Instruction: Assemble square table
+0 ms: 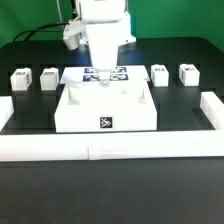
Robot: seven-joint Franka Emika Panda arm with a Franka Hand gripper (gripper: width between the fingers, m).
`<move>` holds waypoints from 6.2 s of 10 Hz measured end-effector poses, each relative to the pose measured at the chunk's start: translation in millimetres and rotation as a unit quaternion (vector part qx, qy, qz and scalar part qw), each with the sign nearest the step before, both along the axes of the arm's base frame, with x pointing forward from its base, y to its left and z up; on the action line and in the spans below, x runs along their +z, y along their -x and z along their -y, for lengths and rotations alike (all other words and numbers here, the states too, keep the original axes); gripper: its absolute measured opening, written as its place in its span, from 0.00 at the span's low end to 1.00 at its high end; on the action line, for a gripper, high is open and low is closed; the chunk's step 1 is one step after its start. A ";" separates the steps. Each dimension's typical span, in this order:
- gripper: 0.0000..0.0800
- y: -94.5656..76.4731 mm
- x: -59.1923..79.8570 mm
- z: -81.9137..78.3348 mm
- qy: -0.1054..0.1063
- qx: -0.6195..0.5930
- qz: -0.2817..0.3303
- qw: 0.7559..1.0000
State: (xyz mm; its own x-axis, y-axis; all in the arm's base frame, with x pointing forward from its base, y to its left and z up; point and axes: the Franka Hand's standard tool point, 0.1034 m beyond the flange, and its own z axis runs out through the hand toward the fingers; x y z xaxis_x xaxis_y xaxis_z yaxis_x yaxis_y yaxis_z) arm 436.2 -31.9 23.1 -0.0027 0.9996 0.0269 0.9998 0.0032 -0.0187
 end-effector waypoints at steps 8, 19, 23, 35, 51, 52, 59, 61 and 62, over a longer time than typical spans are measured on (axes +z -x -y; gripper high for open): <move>0.33 7.8 -17.6 -9.1 -0.005 -0.039 -0.011 0.999; 0.06 6.1 -16.9 -9.3 -0.005 -0.041 -0.007 0.999; 0.06 -34.3 -17.1 -59.6 -0.021 -0.035 0.013 0.999; 0.52 -56.6 -18.5 -97.7 -0.020 -0.026 0.015 0.999; 0.81 -37.2 38.9 -170.6 -0.018 -0.347 0.023 0.938; 0.81 -40.0 36.3 -166.9 -0.025 -0.358 0.027 0.933; 0.81 -1.6 25.4 -188.4 0.000 -0.683 -0.039 0.729; 0.81 6.4 18.4 -186.4 0.003 -0.711 -0.049 0.702; 0.81 6.7 18.7 -186.1 0.011 -0.708 -0.055 0.704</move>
Offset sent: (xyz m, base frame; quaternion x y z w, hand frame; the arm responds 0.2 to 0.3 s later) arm 0.0000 0.0000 0.0000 0.0000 0.0000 0.0000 1.0000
